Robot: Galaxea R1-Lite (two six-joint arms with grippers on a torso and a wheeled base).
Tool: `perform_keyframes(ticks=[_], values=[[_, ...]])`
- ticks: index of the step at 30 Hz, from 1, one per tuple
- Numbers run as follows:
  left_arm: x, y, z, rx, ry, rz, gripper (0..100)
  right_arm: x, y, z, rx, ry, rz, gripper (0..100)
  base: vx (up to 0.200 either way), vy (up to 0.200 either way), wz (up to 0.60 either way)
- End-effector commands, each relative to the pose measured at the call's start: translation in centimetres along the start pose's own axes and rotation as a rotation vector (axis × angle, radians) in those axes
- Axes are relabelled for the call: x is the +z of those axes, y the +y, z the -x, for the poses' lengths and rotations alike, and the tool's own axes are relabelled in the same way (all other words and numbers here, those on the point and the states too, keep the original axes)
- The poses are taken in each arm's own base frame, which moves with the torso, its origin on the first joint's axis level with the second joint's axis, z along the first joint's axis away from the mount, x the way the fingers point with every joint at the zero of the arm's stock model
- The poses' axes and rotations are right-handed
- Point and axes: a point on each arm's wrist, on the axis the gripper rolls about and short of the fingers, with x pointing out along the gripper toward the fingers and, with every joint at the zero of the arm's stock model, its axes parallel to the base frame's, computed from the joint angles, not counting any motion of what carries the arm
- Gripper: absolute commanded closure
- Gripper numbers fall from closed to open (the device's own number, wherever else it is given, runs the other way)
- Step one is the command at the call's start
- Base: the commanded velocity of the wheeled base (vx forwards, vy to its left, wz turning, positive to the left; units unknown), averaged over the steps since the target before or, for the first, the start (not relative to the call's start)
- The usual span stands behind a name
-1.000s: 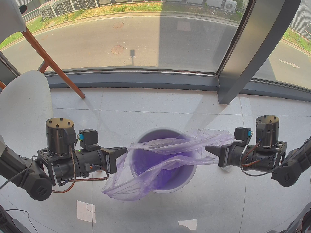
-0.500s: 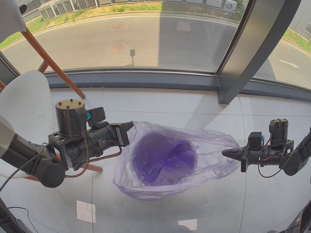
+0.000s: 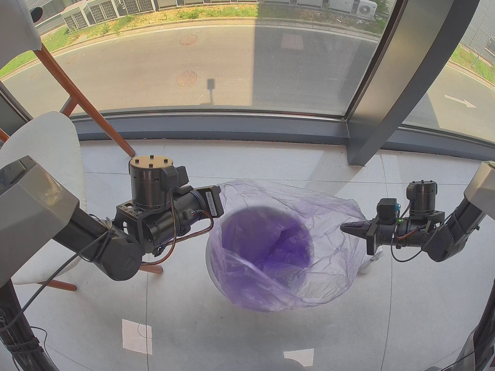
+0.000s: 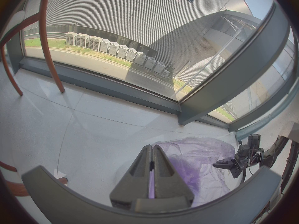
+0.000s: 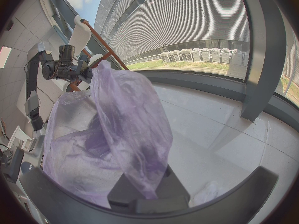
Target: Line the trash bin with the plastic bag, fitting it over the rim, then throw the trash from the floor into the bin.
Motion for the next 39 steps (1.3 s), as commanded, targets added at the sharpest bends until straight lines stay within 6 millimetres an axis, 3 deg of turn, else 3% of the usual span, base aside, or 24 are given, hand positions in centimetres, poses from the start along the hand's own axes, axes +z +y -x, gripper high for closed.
perform_keyframes(ticks=[1,9,13,18,23,24,28,29,31,36,37,39], values=[[-0.1,1.8,-1.5,0.068,-0.012,0.035,100,-0.3,-0.9,-2.3,0.010,-0.002,-0.021,100,0.000,0.000,0.00],[0.3,2.9,-1.5,0.124,-0.033,0.041,100,0.5,-2.2,-4.7,-0.051,-0.053,-0.036,100,0.000,0.000,0.00],[0.0,3.1,-1.4,0.145,-0.031,0.041,100,0.6,-1.5,-6.2,-0.067,-0.096,-0.079,100,0.000,0.000,0.00],[-0.3,3.2,-1.5,0.171,-0.028,0.038,100,-0.3,-0.7,-8.3,-0.093,-0.129,-0.105,100,0.000,0.000,0.00],[-2.0,3.9,-1.5,0.196,0.030,0.012,100,-1.4,-0.5,-9.1,-0.128,-0.121,-0.112,100,0.000,0.000,0.00],[-2.2,4.1,-1.4,0.200,0.037,0.006,100,-1.4,-0.6,-9.0,-0.135,-0.121,-0.113,0,0.000,0.000,0.00],[-2.2,4.1,-1.2,0.217,0.031,-0.004,100,-0.2,-0.9,-8.5,-0.146,-0.162,-0.136,0,0.000,0.000,0.00],[-2.1,4.1,-1.2,0.217,0.027,-0.004,100,1.6,-0.7,-7.5,-0.146,-0.216,-0.161,0,0.000,0.000,0.00],[-2.1,4.1,-1.2,0.220,0.029,-0.004,100,3.3,-0.3,-6.4,-0.139,-0.255,-0.198,0,0.000,0.000,0.00],[-2.6,4.6,-1.2,0.233,0.043,0.002,100,5.6,1.4,-3.3,-0.105,-0.290,-0.292,0,0.000,0.000,0.00],[-2.6,4.9,-1.2,0.241,0.042,0.003,100,6.3,2.6,-1.8,-0.063,-0.299,-0.342,0,0.000,0.000,0.00],[-2.6,4.9,-1.2,0.241,0.042,0.005,100,6.4,3.3,-0.9,-0.047,-0.294,-0.368,0,0.000,0.000,0.00]])
